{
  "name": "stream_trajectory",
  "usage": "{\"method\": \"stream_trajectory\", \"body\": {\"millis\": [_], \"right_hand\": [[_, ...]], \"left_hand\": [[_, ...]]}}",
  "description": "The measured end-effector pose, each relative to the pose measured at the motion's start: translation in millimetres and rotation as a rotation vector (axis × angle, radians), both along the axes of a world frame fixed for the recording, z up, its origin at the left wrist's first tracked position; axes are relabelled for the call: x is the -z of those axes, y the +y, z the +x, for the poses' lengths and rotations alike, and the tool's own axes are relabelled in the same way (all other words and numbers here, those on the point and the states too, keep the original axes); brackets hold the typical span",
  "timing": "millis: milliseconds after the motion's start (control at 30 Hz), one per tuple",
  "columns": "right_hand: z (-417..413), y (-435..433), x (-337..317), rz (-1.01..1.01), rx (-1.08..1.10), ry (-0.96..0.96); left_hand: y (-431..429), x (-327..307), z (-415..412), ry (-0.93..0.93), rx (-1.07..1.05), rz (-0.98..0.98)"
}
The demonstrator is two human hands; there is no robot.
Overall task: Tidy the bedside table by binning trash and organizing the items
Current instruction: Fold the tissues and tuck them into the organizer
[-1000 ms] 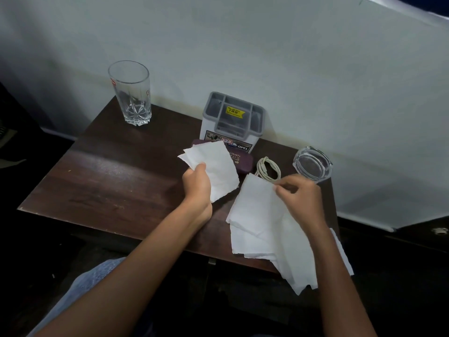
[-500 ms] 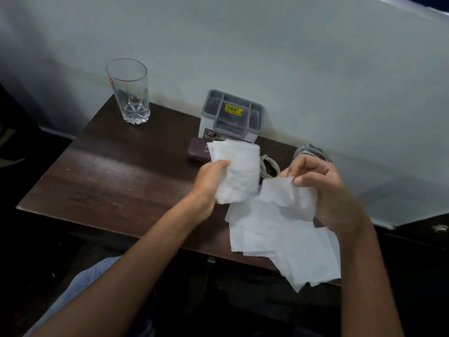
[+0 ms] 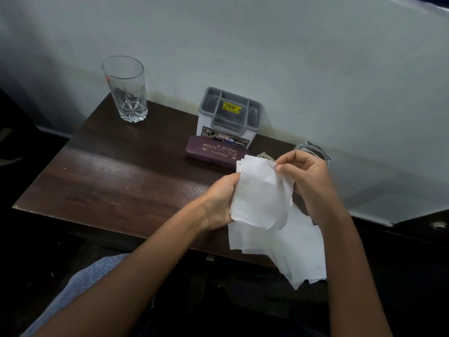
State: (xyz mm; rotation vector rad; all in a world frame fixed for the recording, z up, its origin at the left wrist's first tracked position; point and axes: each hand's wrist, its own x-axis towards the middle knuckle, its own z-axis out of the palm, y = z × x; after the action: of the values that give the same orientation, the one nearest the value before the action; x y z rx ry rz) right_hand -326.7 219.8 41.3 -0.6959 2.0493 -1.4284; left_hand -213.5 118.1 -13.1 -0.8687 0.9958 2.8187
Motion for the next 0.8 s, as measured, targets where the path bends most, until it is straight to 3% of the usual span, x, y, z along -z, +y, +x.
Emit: {"method": "stream_trajectory", "body": {"millis": [433, 800], "right_hand": [[3.0, -8.1, 9.6, 0.104, 0.094, 0.211], [-0.3, -2.9, 3.8, 0.164, 0.114, 0.158]], "left_hand": [[-0.2, 0.3, 0.7, 0.028, 0.042, 0.012], [-2.7, 3.9, 2.9, -0.041, 0.096, -0.369]]}}
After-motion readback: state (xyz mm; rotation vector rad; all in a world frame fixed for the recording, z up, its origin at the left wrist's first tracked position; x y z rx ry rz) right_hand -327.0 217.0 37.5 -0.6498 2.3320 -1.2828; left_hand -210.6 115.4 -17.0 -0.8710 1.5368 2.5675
